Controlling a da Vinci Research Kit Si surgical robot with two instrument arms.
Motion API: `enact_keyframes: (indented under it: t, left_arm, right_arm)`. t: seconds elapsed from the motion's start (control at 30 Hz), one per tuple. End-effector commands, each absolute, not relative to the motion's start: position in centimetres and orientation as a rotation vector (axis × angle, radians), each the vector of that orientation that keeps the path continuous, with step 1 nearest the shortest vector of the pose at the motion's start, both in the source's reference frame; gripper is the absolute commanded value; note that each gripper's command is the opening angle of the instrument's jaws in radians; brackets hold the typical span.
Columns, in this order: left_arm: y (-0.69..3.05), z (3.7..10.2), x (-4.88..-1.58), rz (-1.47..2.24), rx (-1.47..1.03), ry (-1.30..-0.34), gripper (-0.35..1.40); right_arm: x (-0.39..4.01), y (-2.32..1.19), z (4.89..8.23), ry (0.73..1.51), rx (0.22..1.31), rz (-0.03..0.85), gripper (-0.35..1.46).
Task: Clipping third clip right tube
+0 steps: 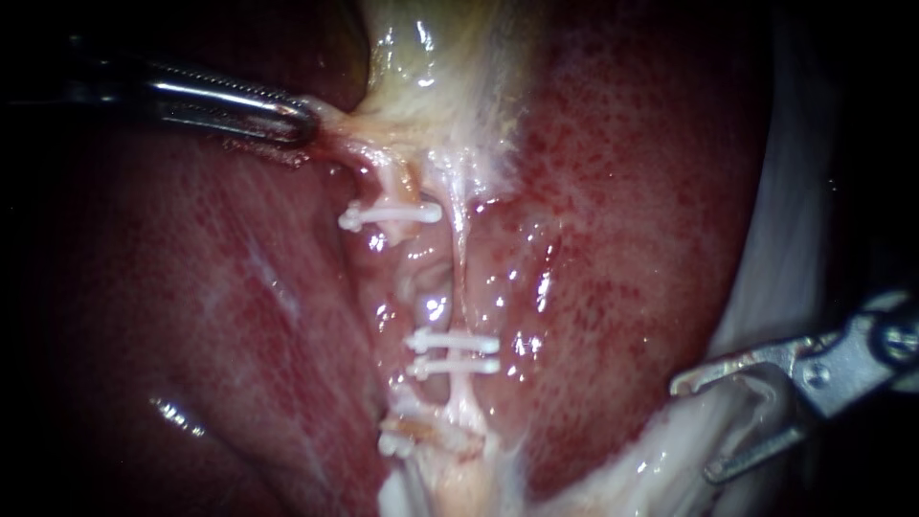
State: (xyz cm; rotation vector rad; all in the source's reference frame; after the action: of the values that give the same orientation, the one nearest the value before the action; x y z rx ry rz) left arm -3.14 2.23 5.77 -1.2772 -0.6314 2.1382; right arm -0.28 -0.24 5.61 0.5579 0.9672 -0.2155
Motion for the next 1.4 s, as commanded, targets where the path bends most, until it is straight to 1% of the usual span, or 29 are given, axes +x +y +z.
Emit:
enact_keyframes:
  t: [0.03,0.13,0.4,0.47,0.57,0.6,0.67,0.73,0.87,1.03,1.1,1.17,1.3,1.4]
  left_arm:
    - [2.24,5.75,-3.13,2.137,-1.277,-0.631,-0.35]
    - [2.32,5.64,-3.04,2.134,-1.278,-0.644,-0.35]
    - [2.62,5.24,-2.65,2.101,-1.283,-0.588,-0.35]
    - [2.63,5.20,-2.62,2.096,-1.283,-0.584,-0.35]
    - [2.60,5.19,-2.63,2.095,-1.281,-0.580,-0.35]
    - [2.59,5.19,-2.64,2.095,-1.281,-0.578,-0.35]
    - [2.58,5.19,-2.66,2.095,-1.280,-0.576,-0.35]
    - [2.58,5.19,-2.66,2.095,-1.280,-0.576,-0.35]
    - [2.58,5.19,-2.66,2.095,-1.280,-0.575,-0.35]
    - [2.57,5.18,-2.66,2.095,-1.280,-0.575,-0.35]
    - [2.57,5.18,-2.66,2.095,-1.280,-0.575,-0.35]
    - [2.57,5.18,-2.66,2.095,-1.279,-0.575,-0.35]
    - [2.57,5.19,-2.66,2.095,-1.279,-0.574,-0.35]
    - [2.57,5.18,-2.66,2.095,-1.279,-0.574,-0.35]
  right_arm:
    - [-0.28,-0.24,5.61,0.970,0.555,-0.212,0.50]
    - [-0.27,-0.24,5.60,0.971,0.555,-0.212,0.50]
    - [-0.23,-0.25,5.57,0.997,0.558,-0.204,0.50]
    - [-0.20,-0.25,5.55,1.007,0.560,-0.201,0.50]
    - [-0.11,-0.20,5.51,1.044,0.572,-0.189,0.50]
    - [-0.05,-0.17,5.49,1.067,0.575,-0.186,0.50]
    - [0.09,-0.09,5.46,1.086,0.595,-0.138,0.50]
    - [0.27,0.02,5.43,1.103,0.617,-0.072,0.50]
    - [0.63,0.22,5.41,1.116,0.677,0.079,0.50]
    - [1.05,0.32,5.55,1.176,0.738,0.258,0.50]
    - [1.18,0.35,5.63,1.185,0.759,0.312,0.50]
    - [1.29,0.37,5.74,1.186,0.770,0.345,0.50]
    - [1.54,0.40,6.09,1.185,0.769,0.396,0.50]
    - [1.64,0.43,6.31,1.189,0.762,0.431,0.50]
